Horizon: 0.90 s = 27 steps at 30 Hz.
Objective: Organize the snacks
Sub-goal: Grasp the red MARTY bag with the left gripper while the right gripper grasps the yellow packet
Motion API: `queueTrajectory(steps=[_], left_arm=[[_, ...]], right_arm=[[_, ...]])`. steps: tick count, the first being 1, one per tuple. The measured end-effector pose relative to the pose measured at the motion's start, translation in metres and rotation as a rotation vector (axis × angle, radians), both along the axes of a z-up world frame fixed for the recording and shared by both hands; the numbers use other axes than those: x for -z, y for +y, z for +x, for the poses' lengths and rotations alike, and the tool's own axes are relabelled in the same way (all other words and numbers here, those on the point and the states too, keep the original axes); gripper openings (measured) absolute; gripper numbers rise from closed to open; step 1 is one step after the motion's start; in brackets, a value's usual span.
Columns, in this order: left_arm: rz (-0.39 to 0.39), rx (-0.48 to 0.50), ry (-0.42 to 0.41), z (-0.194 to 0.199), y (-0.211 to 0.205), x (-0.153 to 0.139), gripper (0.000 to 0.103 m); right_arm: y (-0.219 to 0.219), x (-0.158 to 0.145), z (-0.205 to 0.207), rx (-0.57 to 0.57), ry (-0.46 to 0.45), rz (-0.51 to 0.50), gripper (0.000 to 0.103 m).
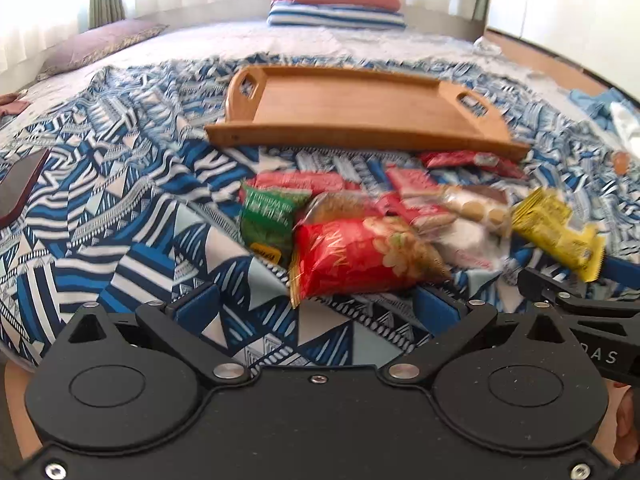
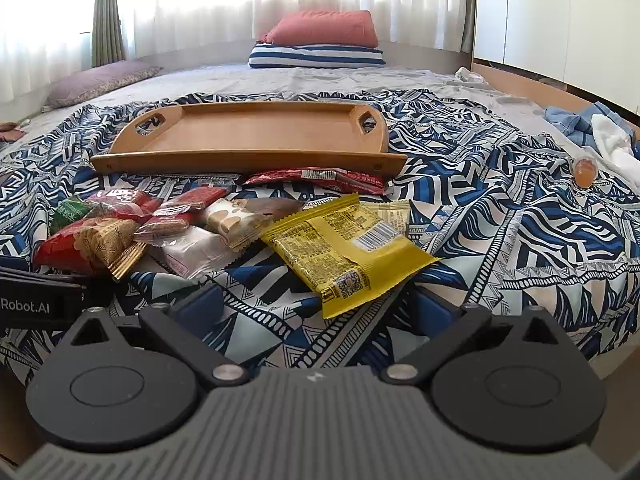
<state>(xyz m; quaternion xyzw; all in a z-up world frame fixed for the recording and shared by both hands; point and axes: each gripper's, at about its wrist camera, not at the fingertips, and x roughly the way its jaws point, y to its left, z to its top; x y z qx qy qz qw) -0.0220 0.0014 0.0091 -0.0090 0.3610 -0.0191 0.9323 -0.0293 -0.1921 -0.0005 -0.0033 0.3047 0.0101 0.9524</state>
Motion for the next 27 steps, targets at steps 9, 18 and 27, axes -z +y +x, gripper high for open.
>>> queueTrajectory(steps=[9, 18, 27], left_arm=[[-0.037, 0.058, -0.126, -0.006, -0.015, -0.026, 0.103], [-0.053, 0.026, -0.089, 0.006, -0.02, -0.01, 0.103], [-0.06, 0.009, -0.065, 0.012, -0.02, -0.003, 0.102]], right_arm=[[-0.017, -0.016, -0.004, -0.017, -0.114, -0.05, 0.096], [-0.011, -0.01, 0.01, -0.093, -0.128, -0.139, 0.084], [-0.006, 0.0, 0.016, -0.127, -0.118, -0.161, 0.081]])
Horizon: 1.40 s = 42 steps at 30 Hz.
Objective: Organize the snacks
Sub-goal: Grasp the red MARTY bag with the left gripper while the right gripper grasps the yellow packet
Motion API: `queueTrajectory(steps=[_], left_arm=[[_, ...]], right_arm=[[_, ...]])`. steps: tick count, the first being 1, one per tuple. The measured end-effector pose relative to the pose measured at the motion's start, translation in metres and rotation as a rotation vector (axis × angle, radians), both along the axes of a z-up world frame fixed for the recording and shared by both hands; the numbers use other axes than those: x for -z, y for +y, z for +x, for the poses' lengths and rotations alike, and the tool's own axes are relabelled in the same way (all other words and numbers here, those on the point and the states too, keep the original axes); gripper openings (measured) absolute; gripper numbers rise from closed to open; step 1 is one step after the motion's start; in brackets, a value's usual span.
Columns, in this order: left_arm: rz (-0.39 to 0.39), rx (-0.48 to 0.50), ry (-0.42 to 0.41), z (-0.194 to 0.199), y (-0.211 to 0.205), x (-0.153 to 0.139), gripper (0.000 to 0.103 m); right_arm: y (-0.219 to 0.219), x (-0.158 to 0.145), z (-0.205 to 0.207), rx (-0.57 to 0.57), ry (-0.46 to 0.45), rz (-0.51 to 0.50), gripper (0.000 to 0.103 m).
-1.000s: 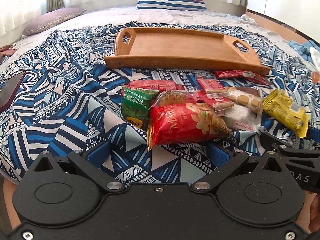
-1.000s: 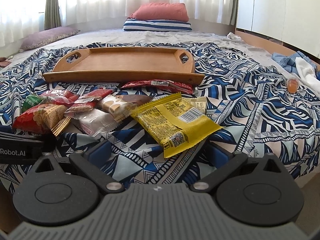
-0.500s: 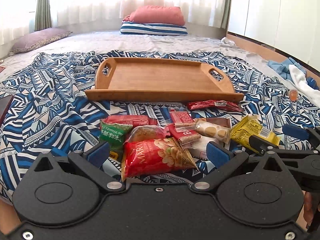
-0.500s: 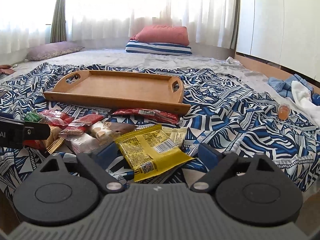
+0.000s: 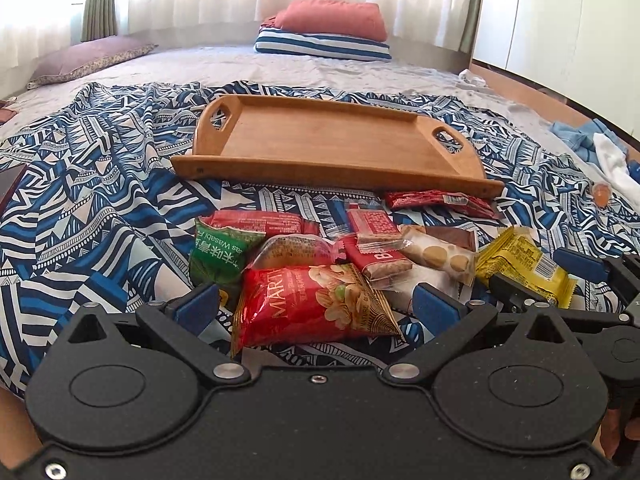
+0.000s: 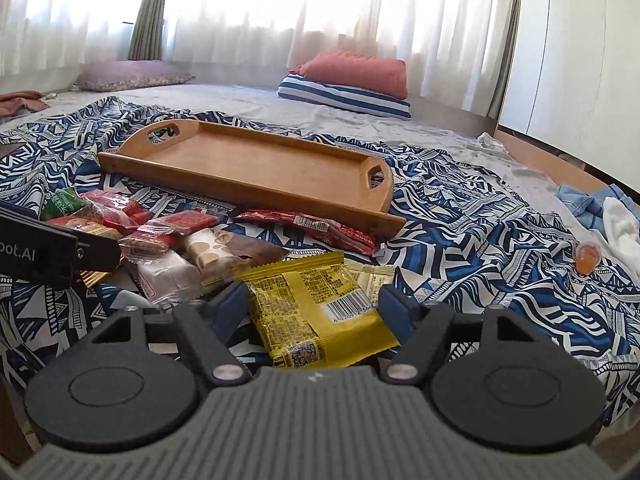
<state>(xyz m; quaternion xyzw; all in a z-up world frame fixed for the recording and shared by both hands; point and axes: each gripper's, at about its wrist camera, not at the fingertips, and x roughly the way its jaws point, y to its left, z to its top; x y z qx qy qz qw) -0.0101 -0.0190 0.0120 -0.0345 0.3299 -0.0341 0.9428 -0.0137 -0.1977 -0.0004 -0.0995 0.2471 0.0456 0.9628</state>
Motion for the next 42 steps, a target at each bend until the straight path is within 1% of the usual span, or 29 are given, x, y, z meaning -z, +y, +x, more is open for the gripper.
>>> queueTrajectory(steps=[1, 2, 4, 7, 10, 16, 24, 28, 30, 31, 33, 34, 36, 41, 42], left_arm=[[-0.002, 0.0, 0.002, 0.0, 0.0, 0.0, 0.1], [-0.005, 0.0, 0.005, 0.001, 0.0, 0.001, 0.098], [-0.013, 0.001, 0.018, 0.001, 0.0, 0.002, 0.084], [-0.015, 0.0, 0.035, 0.002, 0.001, 0.004, 0.076], [-0.013, 0.009, 0.031, -0.001, 0.001, 0.002, 0.073], [-0.016, 0.013, 0.014, -0.006, 0.002, -0.005, 0.071], [-0.026, 0.016, -0.01, -0.01, 0.006, -0.017, 0.07], [-0.014, 0.009, -0.024, -0.01, 0.006, -0.019, 0.07], [-0.015, 0.007, -0.023, -0.01, 0.008, -0.019, 0.07], [-0.018, 0.007, -0.02, -0.01, 0.008, -0.018, 0.07], [-0.021, 0.007, -0.014, -0.01, 0.009, -0.017, 0.07], [-0.019, 0.006, -0.012, -0.01, 0.009, -0.016, 0.07], [-0.011, 0.004, -0.01, -0.01, 0.01, -0.014, 0.07], [0.011, 0.026, 0.017, -0.008, 0.007, -0.006, 0.07], [0.015, 0.032, 0.025, -0.008, 0.006, -0.003, 0.071]], right_arm=[[0.0, 0.001, 0.0, -0.001, 0.0, -0.003, 0.081], [0.0, 0.001, 0.001, -0.001, 0.001, -0.003, 0.078], [-0.001, 0.002, 0.0, -0.004, 0.004, 0.001, 0.073], [0.0, 0.003, 0.0, -0.009, 0.001, -0.01, 0.07], [0.002, 0.003, -0.002, -0.014, -0.005, -0.021, 0.066], [0.005, -0.001, -0.005, -0.002, -0.019, -0.022, 0.06], [0.004, -0.008, -0.008, 0.004, -0.022, -0.014, 0.057], [0.004, -0.01, -0.01, 0.004, -0.018, -0.016, 0.057], [0.004, -0.007, -0.009, 0.016, -0.013, -0.019, 0.068], [0.003, -0.005, -0.008, 0.018, -0.004, -0.016, 0.068], [0.001, -0.002, -0.005, 0.03, 0.013, -0.013, 0.073], [0.0, -0.001, -0.005, 0.034, 0.021, -0.011, 0.073], [-0.001, 0.001, -0.004, 0.04, 0.03, -0.001, 0.077], [-0.003, 0.004, -0.002, 0.043, 0.059, 0.009, 0.079], [-0.002, 0.004, -0.002, 0.044, 0.061, 0.007, 0.072]])
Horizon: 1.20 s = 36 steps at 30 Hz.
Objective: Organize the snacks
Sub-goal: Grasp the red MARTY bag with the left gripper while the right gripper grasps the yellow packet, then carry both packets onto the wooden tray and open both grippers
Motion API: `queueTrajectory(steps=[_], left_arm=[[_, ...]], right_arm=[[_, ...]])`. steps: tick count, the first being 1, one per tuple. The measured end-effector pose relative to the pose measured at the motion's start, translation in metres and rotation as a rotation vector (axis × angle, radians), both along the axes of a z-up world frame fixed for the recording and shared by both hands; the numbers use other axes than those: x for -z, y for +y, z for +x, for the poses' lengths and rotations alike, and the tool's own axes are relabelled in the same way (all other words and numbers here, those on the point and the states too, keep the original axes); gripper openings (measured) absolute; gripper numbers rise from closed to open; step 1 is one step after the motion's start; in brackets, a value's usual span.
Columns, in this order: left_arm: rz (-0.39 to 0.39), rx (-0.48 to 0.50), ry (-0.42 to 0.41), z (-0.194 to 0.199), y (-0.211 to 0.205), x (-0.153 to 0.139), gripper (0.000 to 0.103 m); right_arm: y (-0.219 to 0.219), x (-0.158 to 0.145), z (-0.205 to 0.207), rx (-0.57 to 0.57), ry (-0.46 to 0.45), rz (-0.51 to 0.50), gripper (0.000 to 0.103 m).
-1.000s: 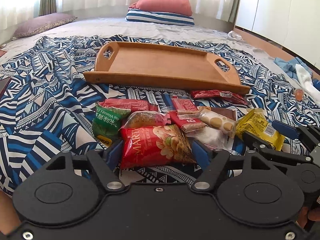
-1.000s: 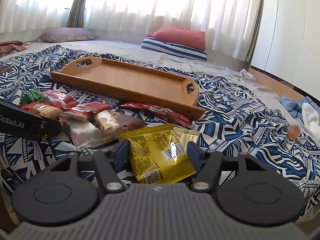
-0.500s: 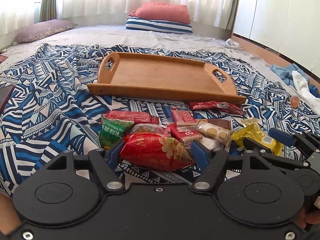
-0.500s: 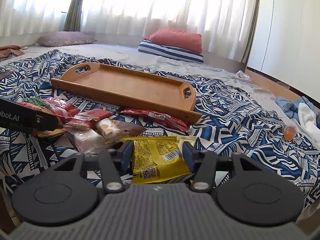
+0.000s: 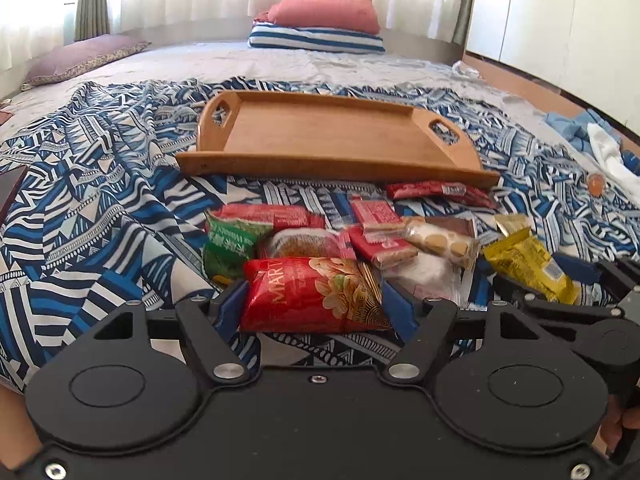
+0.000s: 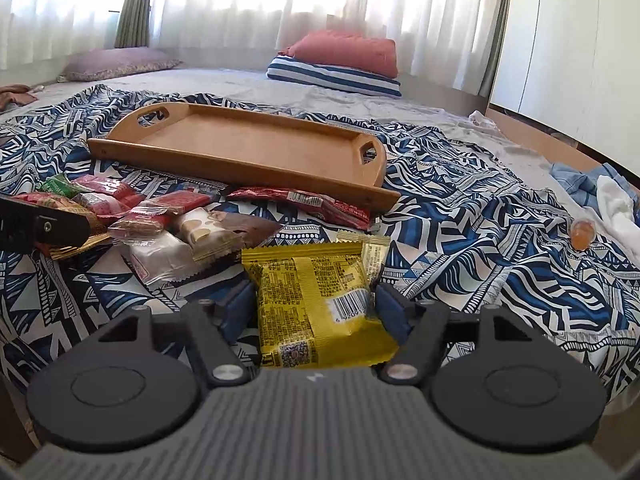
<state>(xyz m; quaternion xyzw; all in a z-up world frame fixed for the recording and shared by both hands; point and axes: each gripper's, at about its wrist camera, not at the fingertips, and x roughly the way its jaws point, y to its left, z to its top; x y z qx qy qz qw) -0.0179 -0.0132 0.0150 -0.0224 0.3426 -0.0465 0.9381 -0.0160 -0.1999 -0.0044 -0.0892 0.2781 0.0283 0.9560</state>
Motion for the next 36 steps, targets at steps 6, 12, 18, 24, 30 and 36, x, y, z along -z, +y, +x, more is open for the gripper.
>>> queueTrajectory(steps=[6, 12, 18, 24, 30, 36], left_arm=[[-0.005, -0.004, -0.008, -0.003, 0.0, 0.001, 0.067], [-0.024, -0.005, -0.05, -0.008, 0.005, -0.018, 0.066], [-0.018, -0.002, -0.104, -0.001, 0.009, -0.04, 0.066], [-0.022, 0.012, -0.119, 0.027, 0.015, -0.059, 0.066], [-0.036, 0.012, -0.127, 0.068, 0.02, -0.079, 0.066], [-0.089, 0.031, -0.068, 0.122, 0.025, -0.089, 0.066]], right_arm=[[0.005, -0.004, -0.009, -0.021, -0.003, 0.011, 0.057], [0.01, -0.017, -0.015, -0.035, -0.031, 0.023, 0.057], [0.006, -0.031, 0.0, -0.015, -0.016, 0.095, 0.057], [-0.002, -0.047, 0.03, 0.012, 0.016, 0.157, 0.057], [-0.008, -0.07, 0.069, 0.0, 0.025, 0.189, 0.057], [-0.01, -0.088, 0.113, -0.015, 0.043, 0.219, 0.057]])
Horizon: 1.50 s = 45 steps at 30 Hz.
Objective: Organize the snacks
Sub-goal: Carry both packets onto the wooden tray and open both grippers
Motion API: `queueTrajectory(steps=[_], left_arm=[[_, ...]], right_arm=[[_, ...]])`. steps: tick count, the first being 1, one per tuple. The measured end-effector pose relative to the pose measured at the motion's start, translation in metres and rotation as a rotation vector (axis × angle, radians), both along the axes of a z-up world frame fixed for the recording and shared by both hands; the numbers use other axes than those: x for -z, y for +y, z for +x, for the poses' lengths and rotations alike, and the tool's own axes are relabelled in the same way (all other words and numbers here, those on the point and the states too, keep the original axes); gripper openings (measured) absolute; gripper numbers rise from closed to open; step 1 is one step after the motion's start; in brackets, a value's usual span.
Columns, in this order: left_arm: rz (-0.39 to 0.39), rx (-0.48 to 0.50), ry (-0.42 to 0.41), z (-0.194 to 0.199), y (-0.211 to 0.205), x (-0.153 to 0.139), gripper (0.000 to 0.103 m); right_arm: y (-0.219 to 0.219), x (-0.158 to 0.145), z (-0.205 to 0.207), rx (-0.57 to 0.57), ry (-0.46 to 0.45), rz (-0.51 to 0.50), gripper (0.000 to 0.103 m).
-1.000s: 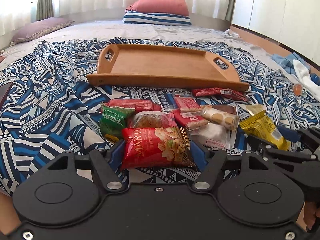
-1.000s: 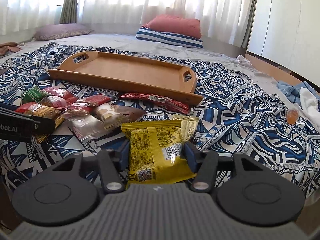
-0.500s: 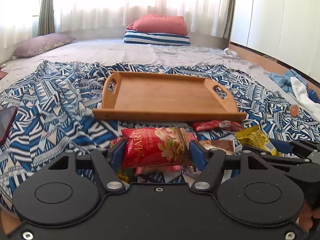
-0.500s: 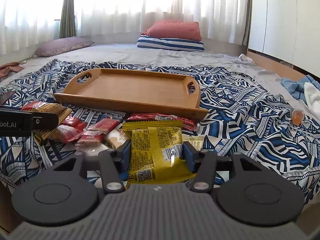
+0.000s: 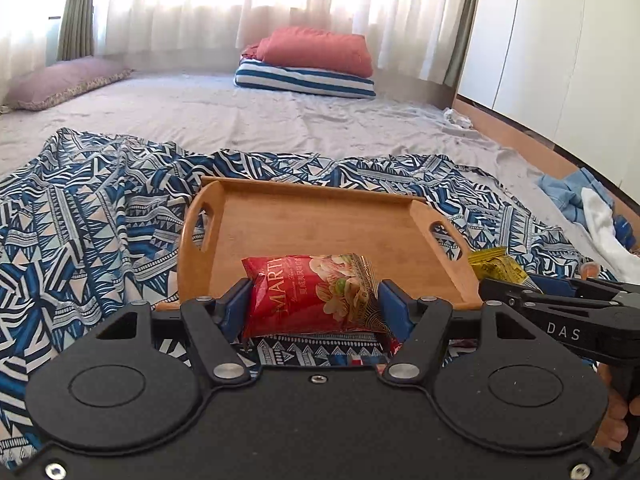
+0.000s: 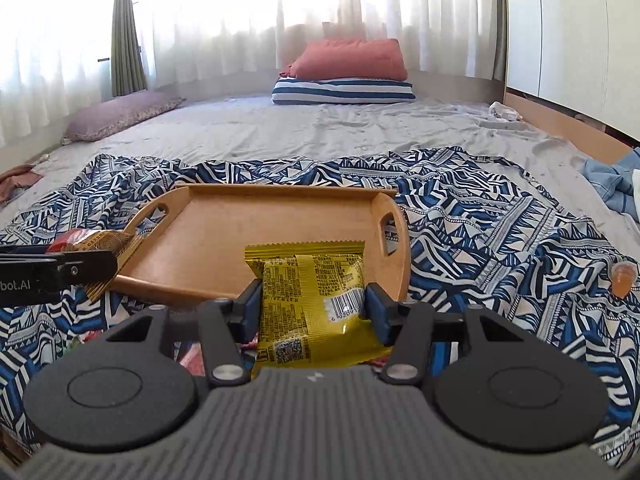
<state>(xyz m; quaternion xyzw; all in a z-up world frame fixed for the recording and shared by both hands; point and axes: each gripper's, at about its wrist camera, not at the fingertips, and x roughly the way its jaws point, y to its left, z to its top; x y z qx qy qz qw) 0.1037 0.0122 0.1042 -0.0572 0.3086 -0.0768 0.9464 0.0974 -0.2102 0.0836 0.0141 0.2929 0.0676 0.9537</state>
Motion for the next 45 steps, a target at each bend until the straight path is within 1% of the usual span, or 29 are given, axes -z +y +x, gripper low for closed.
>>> queueTrajectory(steps=[5, 9, 13, 18, 23, 26, 31, 35, 45], left_arm=[[-0.026, -0.011, 0.068, 0.046, 0.002, 0.005, 0.066], [-0.036, -0.028, 0.132, 0.081, 0.001, 0.023, 0.066], [-0.002, -0.041, 0.196, 0.107, -0.002, 0.046, 0.066], [0.032, -0.05, 0.205, 0.122, -0.006, 0.062, 0.066], [0.047, -0.061, 0.224, 0.134, -0.009, 0.073, 0.066], [0.05, -0.064, 0.225, 0.138, -0.011, 0.078, 0.066], [0.06, -0.065, 0.213, 0.142, -0.014, 0.08, 0.067], [0.058, -0.071, 0.228, 0.147, -0.014, 0.083, 0.069], [0.063, -0.075, 0.215, 0.155, -0.014, 0.086, 0.072]], right_arm=[[-0.009, 0.005, 0.045, -0.01, 0.086, 0.088, 0.057], [-0.012, 0.019, 0.08, -0.01, 0.156, 0.124, 0.057], [-0.01, 0.035, 0.106, 0.021, 0.212, 0.117, 0.058], [-0.008, 0.055, 0.124, 0.049, 0.257, 0.1, 0.058], [-0.002, 0.066, 0.13, 0.053, 0.273, 0.072, 0.058], [0.0, 0.069, 0.135, 0.054, 0.266, 0.061, 0.058], [0.002, 0.071, 0.141, 0.059, 0.258, 0.045, 0.058], [0.003, 0.073, 0.144, 0.06, 0.254, 0.043, 0.058], [0.006, 0.076, 0.149, 0.053, 0.24, 0.018, 0.059]])
